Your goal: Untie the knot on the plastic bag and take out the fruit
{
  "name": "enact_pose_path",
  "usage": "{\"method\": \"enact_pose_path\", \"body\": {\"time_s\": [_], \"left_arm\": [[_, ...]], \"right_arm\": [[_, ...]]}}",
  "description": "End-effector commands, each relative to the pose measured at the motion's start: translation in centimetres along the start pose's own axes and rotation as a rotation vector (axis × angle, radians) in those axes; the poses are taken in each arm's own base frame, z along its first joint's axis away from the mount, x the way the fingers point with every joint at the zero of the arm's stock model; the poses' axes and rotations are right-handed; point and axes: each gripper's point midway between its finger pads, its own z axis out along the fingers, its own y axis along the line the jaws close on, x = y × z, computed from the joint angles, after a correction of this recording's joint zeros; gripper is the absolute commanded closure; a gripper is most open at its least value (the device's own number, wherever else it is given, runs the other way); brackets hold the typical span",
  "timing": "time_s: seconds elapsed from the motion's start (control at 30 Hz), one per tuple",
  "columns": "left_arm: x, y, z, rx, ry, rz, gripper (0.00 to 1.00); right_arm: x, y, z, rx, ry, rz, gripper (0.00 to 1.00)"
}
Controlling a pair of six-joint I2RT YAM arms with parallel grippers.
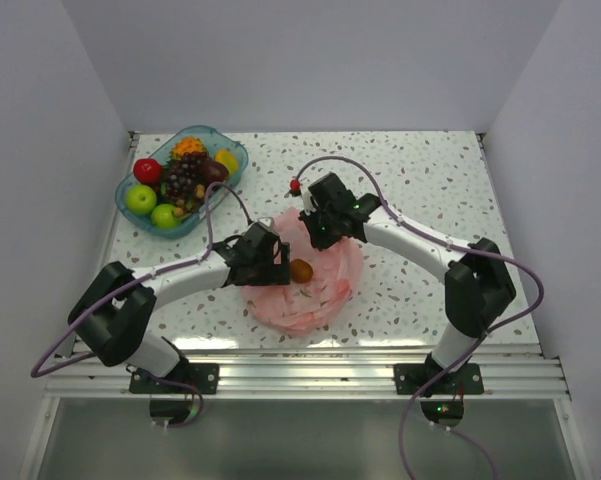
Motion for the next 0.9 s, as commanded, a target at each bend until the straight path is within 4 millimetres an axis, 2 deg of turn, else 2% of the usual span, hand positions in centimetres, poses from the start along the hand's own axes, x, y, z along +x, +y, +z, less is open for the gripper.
{"method": "enact_pose_path", "body": {"time_s": [0.0,0.2,0.3,0.4,0.47,0.57,0.6,0.67,0.77,0.8,0.87], "left_arm": [[-1.1,-0.2,-1.2,-0.001,-0.051,-0.027,0.00],[-2.6,-0.3,-4.2,0.005,-0.101,-0.029,0.00],[-3.8,-0.1,-6.5,-0.004,-0.145,-0.041,0.00],[-5.6,0.1,-9.6,-0.009,-0.224,-0.074,0.00],[-6.7,0.5,-11.0,-0.030,-0.278,-0.089,0.00],[-9.0,-0.4,-13.8,0.007,-0.357,-0.110,0.00],[-9.4,-0.9,-14.0,0.027,-0.364,-0.110,0.00],[-10.0,-3.1,-14.3,0.121,-0.357,-0.101,0.00],[-9.3,-5.9,-12.8,0.203,-0.298,-0.088,0.01],[-8.9,-6.3,-11.6,0.196,-0.268,-0.080,0.02],[-8.5,-7.2,-10.5,0.207,-0.261,-0.081,0.03]], "right_arm": [[1.0,-1.6,1.7,0.057,0.015,0.067,1.00],[1.6,-2.0,2.6,0.077,0.026,0.091,1.00],[1.3,-2.3,2.5,0.097,0.016,0.104,1.00],[1.2,-2.5,2.3,0.115,0.010,0.118,1.00],[1.2,-2.5,2.2,0.118,0.006,0.132,1.00],[1.4,-2.5,2.4,0.118,0.000,0.153,1.00],[1.4,-2.5,2.4,0.116,-0.001,0.156,1.00],[2.0,-2.7,2.8,0.130,0.008,0.179,1.00],[2.4,-3.0,3.0,0.153,0.008,0.210,1.00],[2.5,-2.9,3.0,0.153,0.008,0.217,1.00],[2.6,-3.0,2.8,0.162,0.004,0.233,1.00]]}}
